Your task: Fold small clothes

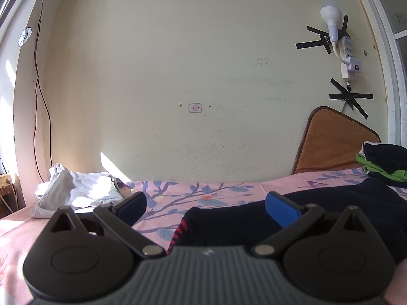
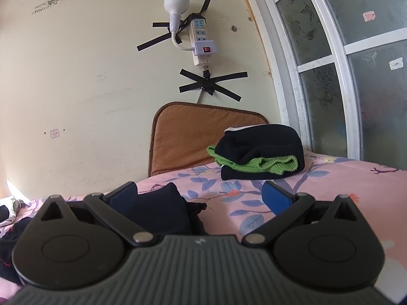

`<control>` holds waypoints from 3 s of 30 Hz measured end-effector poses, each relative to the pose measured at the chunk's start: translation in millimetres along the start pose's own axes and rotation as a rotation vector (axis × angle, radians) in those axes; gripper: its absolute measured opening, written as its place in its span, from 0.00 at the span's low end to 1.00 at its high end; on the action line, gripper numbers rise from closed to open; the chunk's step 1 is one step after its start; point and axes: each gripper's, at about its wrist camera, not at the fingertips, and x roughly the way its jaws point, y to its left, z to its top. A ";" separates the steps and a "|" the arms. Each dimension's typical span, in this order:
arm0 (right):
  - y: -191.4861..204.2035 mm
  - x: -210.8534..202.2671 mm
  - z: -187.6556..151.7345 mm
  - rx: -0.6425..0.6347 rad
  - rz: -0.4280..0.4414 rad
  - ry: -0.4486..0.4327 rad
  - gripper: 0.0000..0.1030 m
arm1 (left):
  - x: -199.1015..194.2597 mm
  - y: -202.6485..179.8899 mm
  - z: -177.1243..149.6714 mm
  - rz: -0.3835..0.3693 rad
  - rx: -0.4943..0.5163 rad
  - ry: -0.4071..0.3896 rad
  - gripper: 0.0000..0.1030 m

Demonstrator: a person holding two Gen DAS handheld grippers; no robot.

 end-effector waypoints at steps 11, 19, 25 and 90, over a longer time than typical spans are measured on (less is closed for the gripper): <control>-0.7 0.7 0.6 0.000 -0.006 0.004 1.00 | -1.1 -1.6 -0.4 -0.001 0.009 -0.001 1.00; -0.8 0.9 0.5 0.001 -0.005 0.004 1.00 | -1.4 -2.3 -0.5 -0.001 0.011 -0.001 1.00; -1.7 1.3 -0.3 0.007 -0.002 0.010 1.00 | -1.5 -3.0 -0.2 -0.003 0.018 0.000 1.00; -11.0 -8.1 1.0 0.108 0.050 -0.035 1.00 | -2.9 21.3 0.5 0.086 -0.136 0.032 1.00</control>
